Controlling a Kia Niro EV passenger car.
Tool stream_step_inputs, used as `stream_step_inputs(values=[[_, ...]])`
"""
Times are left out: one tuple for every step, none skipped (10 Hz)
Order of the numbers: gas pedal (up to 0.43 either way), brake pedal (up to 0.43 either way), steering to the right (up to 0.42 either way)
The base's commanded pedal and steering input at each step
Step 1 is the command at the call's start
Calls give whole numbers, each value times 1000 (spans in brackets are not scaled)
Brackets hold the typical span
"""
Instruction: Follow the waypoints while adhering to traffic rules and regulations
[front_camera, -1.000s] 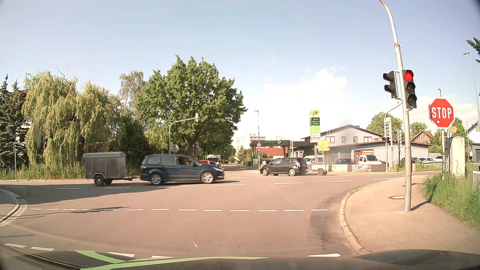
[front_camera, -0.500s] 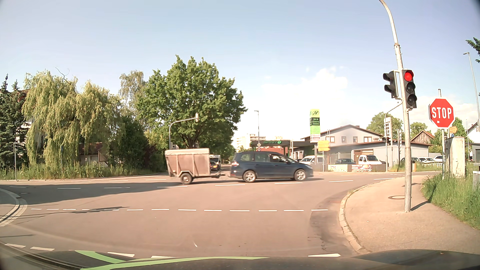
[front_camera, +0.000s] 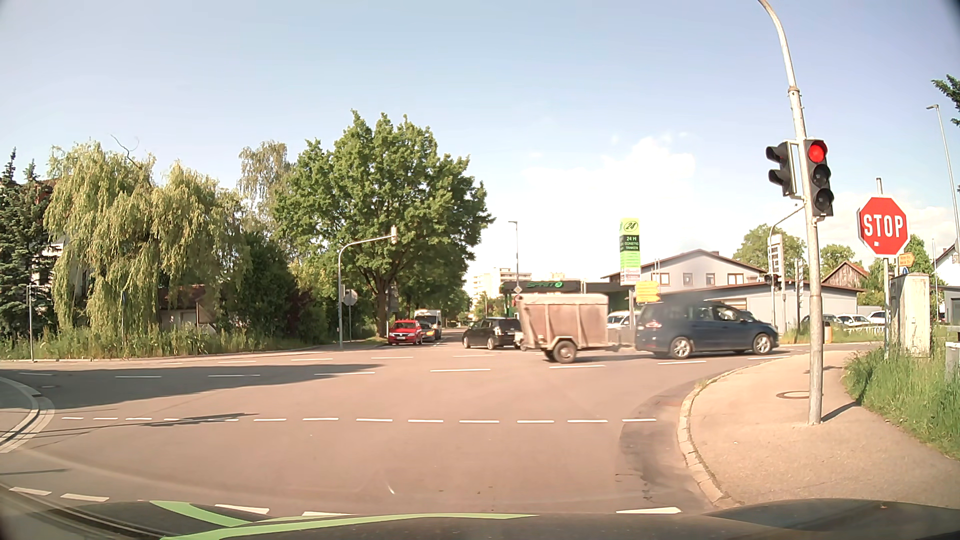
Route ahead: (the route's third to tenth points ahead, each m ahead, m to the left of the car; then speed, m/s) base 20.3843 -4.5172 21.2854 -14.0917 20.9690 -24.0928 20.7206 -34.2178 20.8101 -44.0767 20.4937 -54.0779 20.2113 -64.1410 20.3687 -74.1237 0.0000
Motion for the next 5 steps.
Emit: stream_step_inputs(values=[[0,402,47],[0,409,47],[0,402,47],[0,402,47],[0,409,47]])
